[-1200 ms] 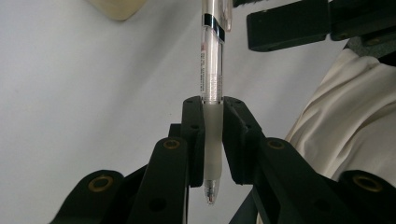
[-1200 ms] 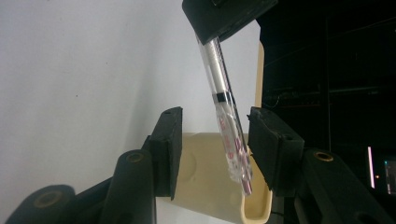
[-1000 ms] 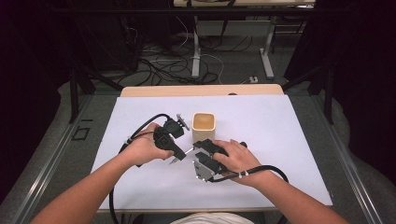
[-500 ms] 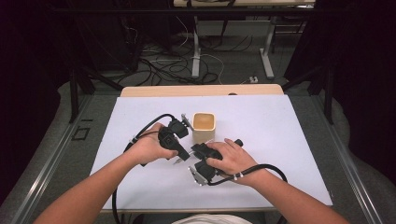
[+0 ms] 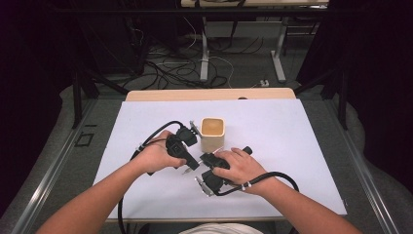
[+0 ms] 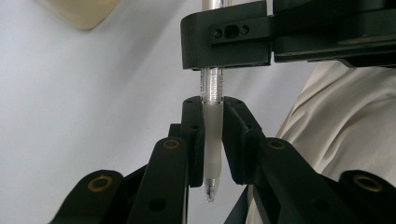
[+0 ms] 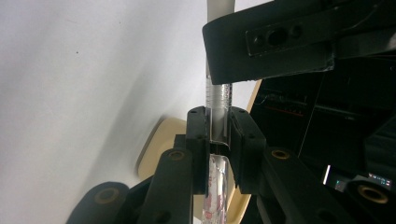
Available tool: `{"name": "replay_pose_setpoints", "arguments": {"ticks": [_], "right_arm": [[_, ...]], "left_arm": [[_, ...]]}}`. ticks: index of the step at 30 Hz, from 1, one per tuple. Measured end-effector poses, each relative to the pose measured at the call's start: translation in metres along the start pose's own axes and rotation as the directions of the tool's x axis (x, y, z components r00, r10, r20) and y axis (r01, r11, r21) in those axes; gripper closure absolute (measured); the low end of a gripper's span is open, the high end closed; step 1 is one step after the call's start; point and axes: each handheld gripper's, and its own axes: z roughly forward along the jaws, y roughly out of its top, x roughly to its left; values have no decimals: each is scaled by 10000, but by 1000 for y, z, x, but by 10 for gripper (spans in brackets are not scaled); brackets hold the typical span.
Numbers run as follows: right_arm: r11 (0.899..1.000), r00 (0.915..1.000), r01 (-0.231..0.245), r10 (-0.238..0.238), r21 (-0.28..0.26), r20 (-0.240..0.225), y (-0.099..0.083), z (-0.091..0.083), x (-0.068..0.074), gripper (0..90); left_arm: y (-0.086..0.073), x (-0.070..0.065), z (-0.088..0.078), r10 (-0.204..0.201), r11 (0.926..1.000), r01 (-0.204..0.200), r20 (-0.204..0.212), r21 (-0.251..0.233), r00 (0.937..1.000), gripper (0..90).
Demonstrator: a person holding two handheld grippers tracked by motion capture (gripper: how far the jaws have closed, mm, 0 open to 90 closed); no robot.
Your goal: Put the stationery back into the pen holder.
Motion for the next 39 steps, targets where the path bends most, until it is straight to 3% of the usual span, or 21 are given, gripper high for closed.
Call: {"name": "replay_pose_setpoints", "arguments": {"ticks": [7, 8, 11, 14, 20, 24, 26, 29, 31, 35, 36, 37, 39], "right_arm": [[9997, 9997, -245, 245, 51, 62, 0, -1, -1, 797], [9999, 9999, -97, 97, 119, 32, 0, -2, -2, 797], [9997, 9996, -251, 250, 77, 114, -1, -2, -1, 797], [9998, 9998, -147, 145, 167, 97, -3, -3, -2, 796], [9984, 9985, -549, 548, 158, 94, -11, -6, -1, 796], [9970, 9971, -756, 753, 163, 146, -15, -8, 0, 796], [9961, 9960, -873, 870, 100, 224, -18, -9, -1, 796], [9935, 9931, -1127, 1122, 128, 347, -22, -11, -4, 797], [9909, 9901, -1342, 1335, 138, 442, -25, -12, -5, 796], [9849, 9829, -1731, 1725, 35, 650, -31, -13, -9, 797], [9817, 9782, -1898, 1902, -128, 839, -34, -11, -9, 797], [9791, 9779, -2024, 2010, 187, 574, -36, -13, -11, 796], [9724, 9711, -2319, 2300, 248, 633, -40, -12, -12, 796]], "left_arm": [[-2, 0, -3, -235, 9994, 236, 43, -246, 9997, 780], [-2, 0, -4, -162, 9993, 163, 49, -328, 9999, 765], [-3, -3, -9, -188, 9974, 183, -57, -699, 9998, 699], [-6, -3, -14, -182, 9905, 167, -100, -1366, 9998, 605], [-14, 3, -20, -185, 9688, 103, -307, -2477, 9994, 452], [-20, 7, -24, -71, 9557, -153, -750, -2939, 9972, 385], [-23, 8, -28, 207, 9515, -559, -1184, -3025, 9927, 365], [-28, 7, -33, 214, 9396, -716, -1512, -3347, 9883, 338], [-30, 7, -37, 213, 9311, -801, -1660, -3560, 9859, 335], [-36, 10, -44, 72, 9057, -815, -1771, -4160, 9842, 324], [-37, 11, -46, 11, 9027, -786, -1804, -4231, 9836, 323], [-38, 12, -49, 21, 9040, -779, -1777, -4204, 9841, 321], [-41, 13, -50, -137, 8953, -654, -1740, -4407, 9847, 322]]}}
